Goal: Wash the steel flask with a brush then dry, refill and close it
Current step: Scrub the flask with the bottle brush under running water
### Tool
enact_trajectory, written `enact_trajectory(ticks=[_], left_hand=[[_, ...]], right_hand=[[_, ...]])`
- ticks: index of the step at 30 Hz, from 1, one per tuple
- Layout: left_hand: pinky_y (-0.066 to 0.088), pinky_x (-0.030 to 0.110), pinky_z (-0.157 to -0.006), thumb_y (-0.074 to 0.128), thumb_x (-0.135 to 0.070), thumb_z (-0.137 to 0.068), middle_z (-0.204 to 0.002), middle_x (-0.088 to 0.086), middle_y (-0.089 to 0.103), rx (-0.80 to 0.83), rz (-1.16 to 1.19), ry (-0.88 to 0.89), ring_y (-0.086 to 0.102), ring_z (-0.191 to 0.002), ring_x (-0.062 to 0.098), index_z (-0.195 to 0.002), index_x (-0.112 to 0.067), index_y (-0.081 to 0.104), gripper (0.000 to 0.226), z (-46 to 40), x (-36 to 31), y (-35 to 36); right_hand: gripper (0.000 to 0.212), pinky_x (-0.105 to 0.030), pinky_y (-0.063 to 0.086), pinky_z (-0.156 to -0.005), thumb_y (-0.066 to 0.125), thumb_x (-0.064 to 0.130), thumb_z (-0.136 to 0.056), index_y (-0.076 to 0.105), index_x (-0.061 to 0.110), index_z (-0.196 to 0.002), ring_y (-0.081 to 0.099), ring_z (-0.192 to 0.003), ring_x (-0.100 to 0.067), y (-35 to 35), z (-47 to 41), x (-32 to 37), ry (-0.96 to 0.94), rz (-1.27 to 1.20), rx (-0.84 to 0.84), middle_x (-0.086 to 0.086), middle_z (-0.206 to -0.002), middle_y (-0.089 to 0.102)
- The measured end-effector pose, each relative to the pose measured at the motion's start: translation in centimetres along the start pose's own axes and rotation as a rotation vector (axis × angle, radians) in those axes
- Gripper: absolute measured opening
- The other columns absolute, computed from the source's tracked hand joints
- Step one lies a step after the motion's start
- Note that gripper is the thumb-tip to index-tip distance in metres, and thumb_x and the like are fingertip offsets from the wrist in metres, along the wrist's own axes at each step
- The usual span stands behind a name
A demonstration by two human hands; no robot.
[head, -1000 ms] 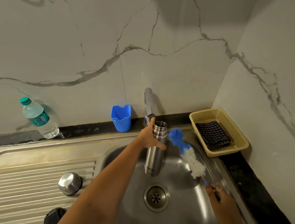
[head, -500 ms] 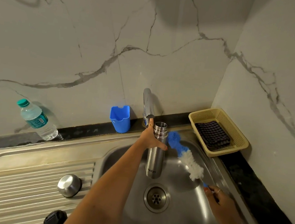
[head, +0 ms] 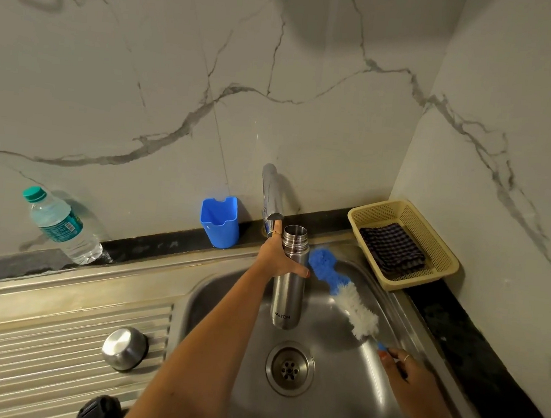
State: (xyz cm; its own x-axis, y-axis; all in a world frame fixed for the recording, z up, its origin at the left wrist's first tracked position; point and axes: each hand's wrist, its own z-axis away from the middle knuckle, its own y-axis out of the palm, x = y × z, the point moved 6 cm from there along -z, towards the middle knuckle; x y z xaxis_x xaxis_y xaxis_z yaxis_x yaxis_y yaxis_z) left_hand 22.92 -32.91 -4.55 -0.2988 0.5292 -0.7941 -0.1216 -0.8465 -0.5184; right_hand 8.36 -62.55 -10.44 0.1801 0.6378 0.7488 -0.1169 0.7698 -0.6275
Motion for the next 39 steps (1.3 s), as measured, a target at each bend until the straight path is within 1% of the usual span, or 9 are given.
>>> enact_trajectory(ticks=[9,17,23,28,32,34,36,37,39], left_hand=[[0.036,0.048,-0.115,0.095,-0.022,-0.055,-0.147,0.006,0.047,-0.032,-0.005,-0.017,0.041,-0.139,0.031,-0.153,-0.024,-0.026,0.156,-0.3,0.6,-0.2],[0.031,0.046,-0.116,0.094,-0.018,-0.059,-0.151,0.008,0.045,-0.068,-0.007,0.015,0.038,-0.142,0.031,-0.155,-0.020,-0.022,0.150,-0.1,0.6,-0.5],[0.041,0.038,-0.106,0.093,-0.018,-0.060,-0.135,0.007,0.055,-0.104,-0.074,0.065,0.051,-0.127,0.027,-0.154,-0.015,0.006,0.128,0.3,0.8,-0.8],[0.042,0.039,-0.108,0.094,-0.017,-0.058,-0.127,0.006,0.059,-0.083,-0.062,0.150,0.055,-0.121,0.024,-0.153,-0.016,0.007,0.128,0.7,0.7,-0.7],[0.047,0.032,-0.099,0.095,-0.023,-0.053,-0.118,0.000,0.063,-0.081,-0.098,0.218,0.060,-0.113,0.019,-0.138,-0.035,0.018,0.115,1.1,1.2,-0.3],[0.047,0.018,-0.089,0.095,-0.022,-0.053,-0.115,-0.006,0.062,-0.080,-0.079,0.224,0.061,-0.111,0.016,-0.141,-0.034,0.016,0.119,1.3,1.7,-0.1],[0.040,0.006,-0.080,0.095,-0.017,-0.055,-0.110,-0.016,0.058,-0.068,-0.030,0.202,0.060,-0.112,0.013,-0.152,-0.020,0.016,0.124,1.6,2.1,0.0],[0.040,0.006,-0.080,0.094,-0.014,-0.057,-0.109,-0.020,0.055,-0.069,0.001,0.191,0.058,-0.111,0.010,-0.155,-0.017,0.013,0.127,1.9,2.2,0.0],[0.041,0.016,-0.096,0.092,-0.005,-0.059,-0.112,-0.021,0.053,-0.066,0.059,0.182,0.053,-0.112,0.006,-0.158,-0.014,-0.007,0.140,2.4,2.5,0.0]], right_hand=[[0.015,-0.019,0.047,-0.058,0.055,0.038,-0.092,0.061,0.024,-0.095,0.062,-0.065,-0.018,0.3,-0.1,-0.2,0.020,-0.009,0.002,-0.003,-0.070,0.066],[0.022,-0.018,0.043,-0.054,0.055,0.039,-0.091,0.065,0.020,-0.095,0.058,-0.058,-0.015,0.4,-0.2,-0.6,0.021,0.001,-0.003,-0.005,-0.063,0.063],[0.022,-0.018,0.045,-0.054,0.055,0.039,-0.092,0.066,0.020,-0.096,0.059,-0.057,-0.015,0.5,-0.3,-0.7,0.013,0.004,-0.003,-0.004,-0.061,0.063],[0.018,-0.017,0.043,-0.053,0.056,0.037,-0.092,0.065,0.022,-0.092,0.059,-0.056,-0.015,0.4,-0.2,0.0,-0.026,0.022,-0.003,-0.005,-0.059,0.062],[0.011,-0.014,0.041,-0.049,0.056,0.035,-0.092,0.061,0.028,-0.085,0.053,-0.049,-0.009,0.5,0.0,1.0,-0.069,0.041,-0.007,-0.001,-0.051,0.056],[0.011,-0.014,0.039,-0.046,0.056,0.035,-0.092,0.061,0.031,-0.083,0.046,-0.043,-0.005,0.6,0.1,1.2,-0.084,0.042,-0.003,0.002,-0.046,0.050],[0.011,-0.015,0.039,-0.044,0.057,0.034,-0.092,0.061,0.031,-0.083,0.044,-0.041,-0.004,0.5,0.1,1.2,-0.095,0.042,-0.009,0.003,-0.044,0.048],[0.011,-0.015,0.039,-0.044,0.058,0.033,-0.092,0.062,0.032,-0.082,0.044,-0.040,-0.004,0.5,0.2,1.3,-0.102,0.040,-0.014,0.002,-0.044,0.049],[0.014,-0.014,0.038,-0.043,0.058,0.033,-0.092,0.062,0.030,-0.078,0.044,-0.039,-0.003,0.4,0.1,1.3,-0.111,0.041,-0.017,0.003,-0.043,0.049]])
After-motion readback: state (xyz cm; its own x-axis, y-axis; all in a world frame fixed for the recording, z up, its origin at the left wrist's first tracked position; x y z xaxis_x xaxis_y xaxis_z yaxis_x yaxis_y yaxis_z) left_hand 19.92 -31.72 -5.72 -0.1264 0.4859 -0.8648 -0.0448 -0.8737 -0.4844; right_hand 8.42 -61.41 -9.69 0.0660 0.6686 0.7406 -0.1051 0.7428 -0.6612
